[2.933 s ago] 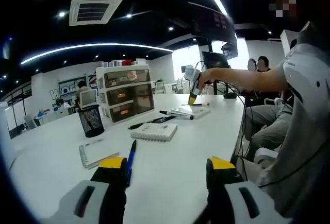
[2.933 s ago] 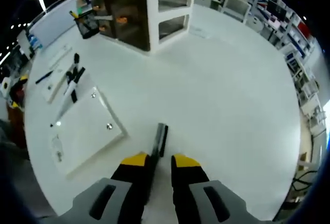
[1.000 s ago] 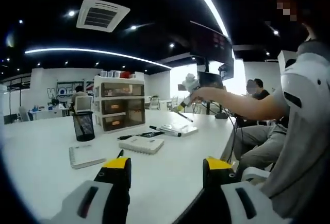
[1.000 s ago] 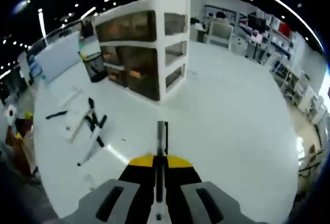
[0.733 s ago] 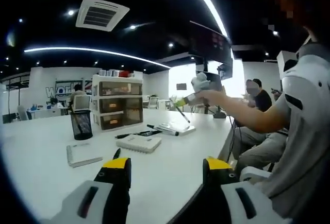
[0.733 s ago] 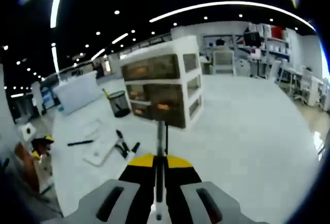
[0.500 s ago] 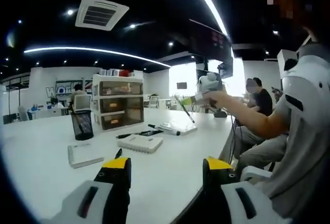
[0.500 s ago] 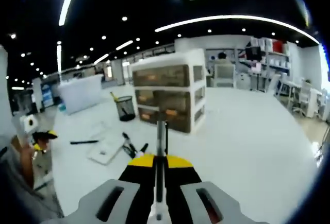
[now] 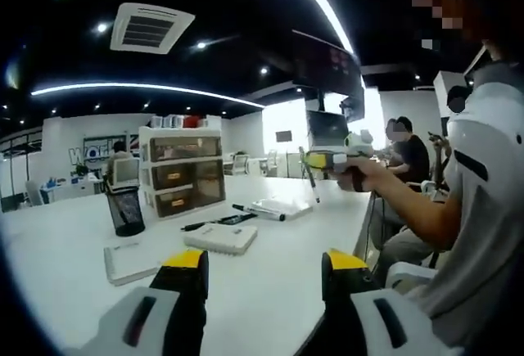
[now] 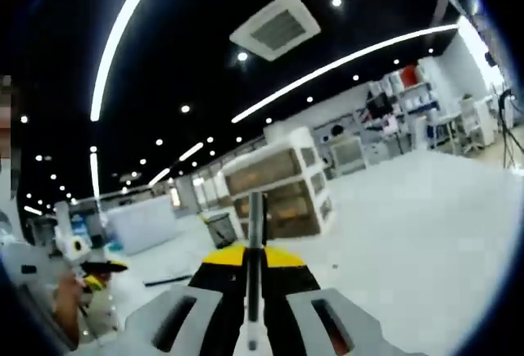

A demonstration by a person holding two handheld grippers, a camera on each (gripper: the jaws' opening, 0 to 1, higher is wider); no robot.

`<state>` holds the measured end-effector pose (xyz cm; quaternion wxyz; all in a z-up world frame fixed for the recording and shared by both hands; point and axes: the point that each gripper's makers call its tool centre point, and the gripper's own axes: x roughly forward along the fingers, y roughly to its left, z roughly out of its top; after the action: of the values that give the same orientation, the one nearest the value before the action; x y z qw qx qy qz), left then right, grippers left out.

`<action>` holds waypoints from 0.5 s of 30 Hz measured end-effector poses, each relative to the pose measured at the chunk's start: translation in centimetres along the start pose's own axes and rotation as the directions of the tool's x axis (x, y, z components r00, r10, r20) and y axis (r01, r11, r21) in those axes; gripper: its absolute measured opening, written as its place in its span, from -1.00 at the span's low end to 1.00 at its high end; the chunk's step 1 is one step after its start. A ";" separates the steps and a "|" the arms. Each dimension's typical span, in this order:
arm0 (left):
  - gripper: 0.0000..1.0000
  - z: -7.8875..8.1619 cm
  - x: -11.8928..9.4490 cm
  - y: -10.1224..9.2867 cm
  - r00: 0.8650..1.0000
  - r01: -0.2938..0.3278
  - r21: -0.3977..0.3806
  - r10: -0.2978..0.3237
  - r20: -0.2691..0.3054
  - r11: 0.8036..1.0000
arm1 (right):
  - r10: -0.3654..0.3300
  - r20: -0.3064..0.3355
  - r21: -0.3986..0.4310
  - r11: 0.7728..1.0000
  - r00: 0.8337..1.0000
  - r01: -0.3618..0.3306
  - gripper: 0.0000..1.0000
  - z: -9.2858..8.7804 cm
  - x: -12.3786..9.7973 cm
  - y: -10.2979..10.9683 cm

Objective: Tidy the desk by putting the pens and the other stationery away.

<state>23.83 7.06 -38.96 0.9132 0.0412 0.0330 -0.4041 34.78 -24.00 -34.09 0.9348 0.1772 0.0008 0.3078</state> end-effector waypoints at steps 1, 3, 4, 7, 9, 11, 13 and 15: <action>0.11 -0.3 0.1 0.0 1.000 0.002 -0.005 -0.002 -0.005 1.000 | -0.004 0.012 -0.003 1.000 1.000 0.004 -0.92 0.0 -0.3 0.2; 0.11 -1.1 0.1 0.2 1.000 0.005 -0.022 -0.006 -0.020 1.000 | -0.011 0.066 -0.054 0.998 0.998 0.015 -0.92 0.2 -1.3 0.9; 0.11 -1.3 0.1 0.3 1.000 0.003 -0.025 -0.004 -0.023 1.000 | -0.008 0.067 -0.058 0.998 0.998 0.012 -0.92 0.2 -1.3 1.0; 0.11 -1.6 0.1 0.6 0.999 -0.009 -0.043 0.008 -0.031 0.999 | 0.027 0.055 -0.111 0.994 0.998 -0.021 -0.92 0.2 -1.3 2.2; 0.10 -1.6 0.2 0.7 1.000 -0.012 -0.046 0.011 -0.026 0.999 | 0.042 0.043 -0.133 0.990 0.998 -0.035 -0.92 0.2 -0.9 3.0; 0.10 -1.6 0.4 0.7 1.000 -0.008 -0.048 0.007 -0.023 0.999 | 0.062 0.021 -0.142 0.988 0.998 -0.059 -0.92 0.1 -0.1 3.9; 0.10 -1.7 0.6 0.7 1.000 -0.005 -0.050 0.004 -0.026 0.999 | 0.084 0.017 -0.152 0.985 0.996 -0.080 -0.91 0.1 0.6 4.7; 0.10 -1.7 0.7 0.7 1.000 -0.004 -0.050 0.002 -0.030 0.999 | 0.097 0.010 -0.142 0.985 0.995 -0.095 -0.91 0.1 1.4 5.0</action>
<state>24.83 7.18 -40.73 0.9139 0.0244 0.0565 -0.4011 33.09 -19.48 -32.17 0.9291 0.1132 -0.0376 0.3501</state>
